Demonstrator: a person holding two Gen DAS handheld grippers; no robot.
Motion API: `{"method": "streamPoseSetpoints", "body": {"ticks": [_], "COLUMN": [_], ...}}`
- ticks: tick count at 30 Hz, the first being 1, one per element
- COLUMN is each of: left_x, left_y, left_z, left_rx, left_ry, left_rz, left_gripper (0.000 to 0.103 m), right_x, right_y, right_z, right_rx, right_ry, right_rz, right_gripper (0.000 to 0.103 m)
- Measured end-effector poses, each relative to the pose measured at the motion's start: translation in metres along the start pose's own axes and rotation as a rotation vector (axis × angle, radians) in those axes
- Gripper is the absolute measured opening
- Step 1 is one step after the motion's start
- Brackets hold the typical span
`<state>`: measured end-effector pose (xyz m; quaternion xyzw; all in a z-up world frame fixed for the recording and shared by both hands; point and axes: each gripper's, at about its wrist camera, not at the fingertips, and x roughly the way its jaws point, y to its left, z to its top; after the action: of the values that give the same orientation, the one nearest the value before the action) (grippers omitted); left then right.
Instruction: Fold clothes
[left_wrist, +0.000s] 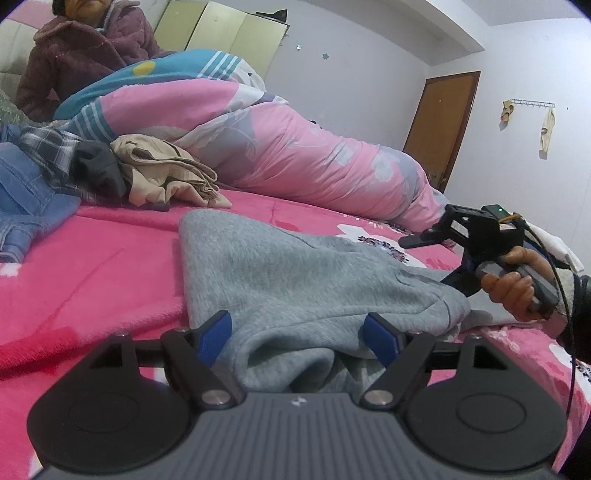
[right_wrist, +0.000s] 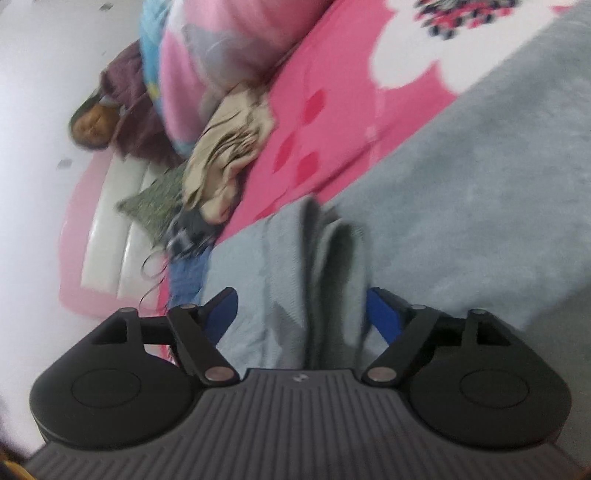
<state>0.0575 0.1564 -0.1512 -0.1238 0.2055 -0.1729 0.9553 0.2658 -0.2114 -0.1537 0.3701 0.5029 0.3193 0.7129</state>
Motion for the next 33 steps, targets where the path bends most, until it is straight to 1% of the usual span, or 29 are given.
{"method": "streamPoseSetpoints", "body": {"ticks": [5,8,11,12,14,16,17,18,20,27,31,33], "left_x": [0.0,0.0,0.0,0.0,0.0,0.0,0.0,-0.001,-0.001,-0.005,-0.015,-0.02], "left_y": [0.001,0.001,0.001,0.001,0.001,0.002,0.002,0.002,0.002,0.001,-0.005,-0.007], "left_z": [-0.001,-0.001,-0.001,-0.001,-0.001,-0.001,-0.001,-0.001,-0.001,0.001,0.006,0.01], "left_rx": [-0.012,-0.013,-0.015,-0.016,-0.018,-0.02,-0.021,-0.021,-0.022,-0.043,-0.071,-0.097], "left_ry": [-0.003,-0.003,-0.004,-0.005,-0.006,-0.007,-0.008,-0.008,-0.007,-0.005,-0.005,-0.015], "left_rz": [-0.007,-0.006,-0.006,-0.007,-0.009,-0.011,-0.012,-0.014,-0.021,-0.014,-0.003,-0.015], "left_gripper": [0.08,0.081,0.081,0.081,0.081,0.081,0.082,0.083,0.087,0.088,0.088,0.088], "right_x": [0.011,0.025,0.033,0.034,0.034,0.032,0.032,0.033,0.033,0.031,0.016,0.007], "right_y": [0.01,0.019,0.023,0.024,0.025,0.024,0.023,0.024,0.027,0.055,0.074,0.079], "right_z": [-0.01,-0.01,-0.009,-0.01,-0.011,-0.014,-0.016,-0.019,-0.026,-0.044,-0.046,-0.045], "right_rx": [-0.011,-0.032,-0.042,-0.042,-0.039,-0.038,-0.04,-0.052,-0.08,-0.219,-0.284,-0.301], "right_ry": [0.078,0.12,0.139,0.137,0.127,0.113,0.106,0.096,0.076,-0.013,-0.095,-0.134], "right_rz": [0.035,0.036,0.032,0.027,0.014,-0.013,-0.026,-0.037,-0.058,-0.173,-0.184,-0.188], "right_gripper": [0.079,0.079,0.079,0.076,0.067,0.047,0.042,0.036,0.033,0.025,0.022,0.022]}}
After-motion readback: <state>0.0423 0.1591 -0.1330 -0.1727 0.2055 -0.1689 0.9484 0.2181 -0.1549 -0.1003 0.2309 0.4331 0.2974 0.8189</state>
